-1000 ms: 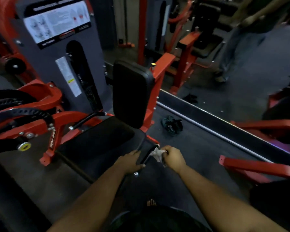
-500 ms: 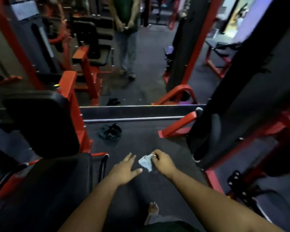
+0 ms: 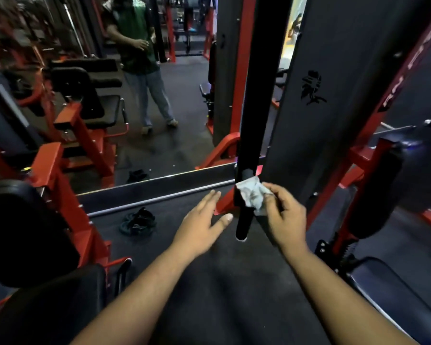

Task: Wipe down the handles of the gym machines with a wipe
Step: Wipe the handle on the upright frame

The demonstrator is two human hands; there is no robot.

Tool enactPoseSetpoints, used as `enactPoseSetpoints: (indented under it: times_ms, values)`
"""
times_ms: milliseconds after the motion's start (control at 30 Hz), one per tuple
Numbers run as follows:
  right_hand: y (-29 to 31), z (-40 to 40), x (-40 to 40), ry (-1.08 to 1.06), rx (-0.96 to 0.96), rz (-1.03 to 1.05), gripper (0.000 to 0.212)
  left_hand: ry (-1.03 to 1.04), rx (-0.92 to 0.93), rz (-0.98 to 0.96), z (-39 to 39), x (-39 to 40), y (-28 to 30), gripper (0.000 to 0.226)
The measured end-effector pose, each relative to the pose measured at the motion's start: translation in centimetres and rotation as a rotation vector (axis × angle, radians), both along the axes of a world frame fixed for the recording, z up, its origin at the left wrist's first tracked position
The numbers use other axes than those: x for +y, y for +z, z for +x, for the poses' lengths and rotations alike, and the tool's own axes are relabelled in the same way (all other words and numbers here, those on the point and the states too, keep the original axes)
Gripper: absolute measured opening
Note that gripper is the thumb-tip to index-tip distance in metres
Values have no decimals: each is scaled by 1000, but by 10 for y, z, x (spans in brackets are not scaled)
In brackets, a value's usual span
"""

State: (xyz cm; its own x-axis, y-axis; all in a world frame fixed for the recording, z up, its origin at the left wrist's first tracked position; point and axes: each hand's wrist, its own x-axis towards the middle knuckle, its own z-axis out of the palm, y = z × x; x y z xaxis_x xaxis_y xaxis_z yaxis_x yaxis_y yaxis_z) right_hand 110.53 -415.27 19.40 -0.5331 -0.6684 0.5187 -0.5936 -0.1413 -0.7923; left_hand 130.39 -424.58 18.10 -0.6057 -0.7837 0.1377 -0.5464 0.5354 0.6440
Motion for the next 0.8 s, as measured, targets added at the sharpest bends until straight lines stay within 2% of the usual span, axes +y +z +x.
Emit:
enactPoseSetpoints:
  times_ms: [133,267,533,667,800]
  values:
    - [2,-57,-26,-7,-41,-11,27,108,-33,-75,-58,14,18,85]
    - [-13,-91,-50,88,-54,-12,25,268,-183,-150,-112,19,14,93]
    - [-67,-164,-102,290,-75,216,36,705,-280,-200,-175,21,16,91]
    - [-76,-178,-131,361,-20,227,38,823,-303,-207,-191,7,21,90]
    - [-66,-184,-170,394,135,162,33,931,-367,-185,-200,-2,21,81]
